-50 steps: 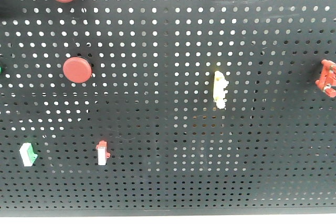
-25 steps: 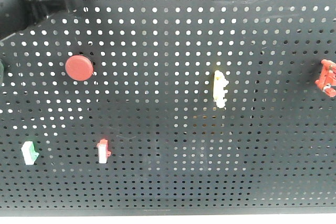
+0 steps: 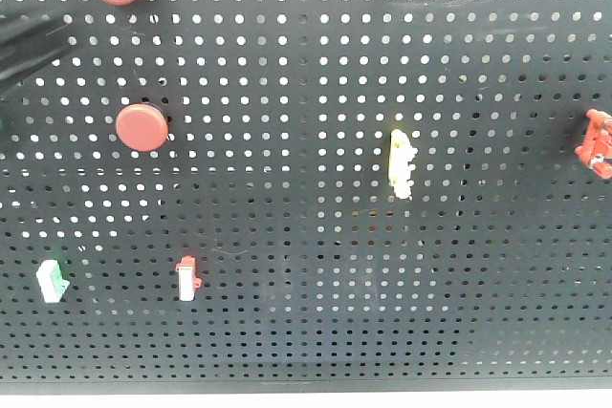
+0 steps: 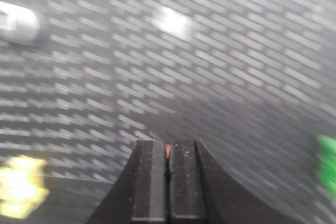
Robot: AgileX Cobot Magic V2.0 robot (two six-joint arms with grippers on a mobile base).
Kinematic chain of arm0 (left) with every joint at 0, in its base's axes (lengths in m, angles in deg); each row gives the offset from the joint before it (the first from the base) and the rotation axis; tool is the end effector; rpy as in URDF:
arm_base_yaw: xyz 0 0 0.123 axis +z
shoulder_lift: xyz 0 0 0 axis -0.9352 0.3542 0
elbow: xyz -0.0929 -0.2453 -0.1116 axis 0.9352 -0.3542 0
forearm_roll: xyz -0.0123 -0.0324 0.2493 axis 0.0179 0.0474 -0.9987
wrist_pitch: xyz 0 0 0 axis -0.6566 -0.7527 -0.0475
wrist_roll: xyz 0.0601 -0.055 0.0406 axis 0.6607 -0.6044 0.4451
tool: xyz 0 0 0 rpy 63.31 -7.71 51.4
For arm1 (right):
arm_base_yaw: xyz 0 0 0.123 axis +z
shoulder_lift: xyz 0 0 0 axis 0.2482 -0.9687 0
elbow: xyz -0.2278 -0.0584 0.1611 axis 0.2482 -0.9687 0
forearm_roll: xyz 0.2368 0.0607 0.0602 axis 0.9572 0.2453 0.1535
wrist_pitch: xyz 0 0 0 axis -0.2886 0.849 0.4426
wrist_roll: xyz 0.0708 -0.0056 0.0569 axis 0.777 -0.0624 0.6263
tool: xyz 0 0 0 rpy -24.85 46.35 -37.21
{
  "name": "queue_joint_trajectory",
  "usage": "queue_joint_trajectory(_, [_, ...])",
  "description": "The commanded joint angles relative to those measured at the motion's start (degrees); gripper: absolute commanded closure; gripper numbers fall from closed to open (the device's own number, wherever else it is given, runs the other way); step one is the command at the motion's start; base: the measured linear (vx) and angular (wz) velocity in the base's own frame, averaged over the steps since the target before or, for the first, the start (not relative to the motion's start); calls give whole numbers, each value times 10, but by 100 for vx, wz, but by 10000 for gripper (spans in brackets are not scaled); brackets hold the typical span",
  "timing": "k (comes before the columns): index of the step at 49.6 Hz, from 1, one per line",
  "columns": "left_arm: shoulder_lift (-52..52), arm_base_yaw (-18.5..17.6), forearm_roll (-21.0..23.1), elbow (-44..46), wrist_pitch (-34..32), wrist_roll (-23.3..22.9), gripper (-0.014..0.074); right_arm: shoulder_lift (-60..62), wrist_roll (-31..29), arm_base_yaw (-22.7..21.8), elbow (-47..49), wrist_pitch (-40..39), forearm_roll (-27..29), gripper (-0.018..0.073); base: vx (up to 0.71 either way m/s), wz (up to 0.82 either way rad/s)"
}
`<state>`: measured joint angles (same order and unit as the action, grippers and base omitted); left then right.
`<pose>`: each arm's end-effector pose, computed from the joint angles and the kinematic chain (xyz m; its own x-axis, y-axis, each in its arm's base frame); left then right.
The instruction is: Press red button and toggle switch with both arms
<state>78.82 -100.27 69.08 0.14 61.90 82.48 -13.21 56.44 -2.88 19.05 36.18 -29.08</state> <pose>0.1417 -0.0852 0.4648 0.2074 -0.1524 -0.9663 0.5205 0.8536 -0.0229 0.1310 0.0265 0.4386 0.2278 0.0024 -0.9737 -0.1884 0.9812 -0.0417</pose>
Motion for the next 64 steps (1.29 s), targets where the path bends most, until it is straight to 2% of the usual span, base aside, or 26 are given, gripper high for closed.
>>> queue_joint_trajectory(1, [-36,-4,6,-22,-82,0,596,-35,-45,47,43,-60,-5,559,0,0])
queue_joint_trajectory(16, [-57,-4,3,-31,-84,0,596,-182,-91,199,187,-79,-5,559,0,0])
queue_joint_trajectory(26, [-57,-4,3,-31,-111,0,596,-265,-92,243,267,-80,-5,559,0,0])
queue_joint_trajectory(43, [-57,-4,3,-31,-128,0,596,-336,-84,240,341,-78,0,559,0,0])
queue_joint_trajectory(55, [-57,-4,3,-31,-137,0,596,-343,-82,187,350,-60,7,559,0,0])
queue_joint_trajectory(64, [-57,-4,3,-31,-144,0,596,-340,-80,180,350,-50,12,559,0,0])
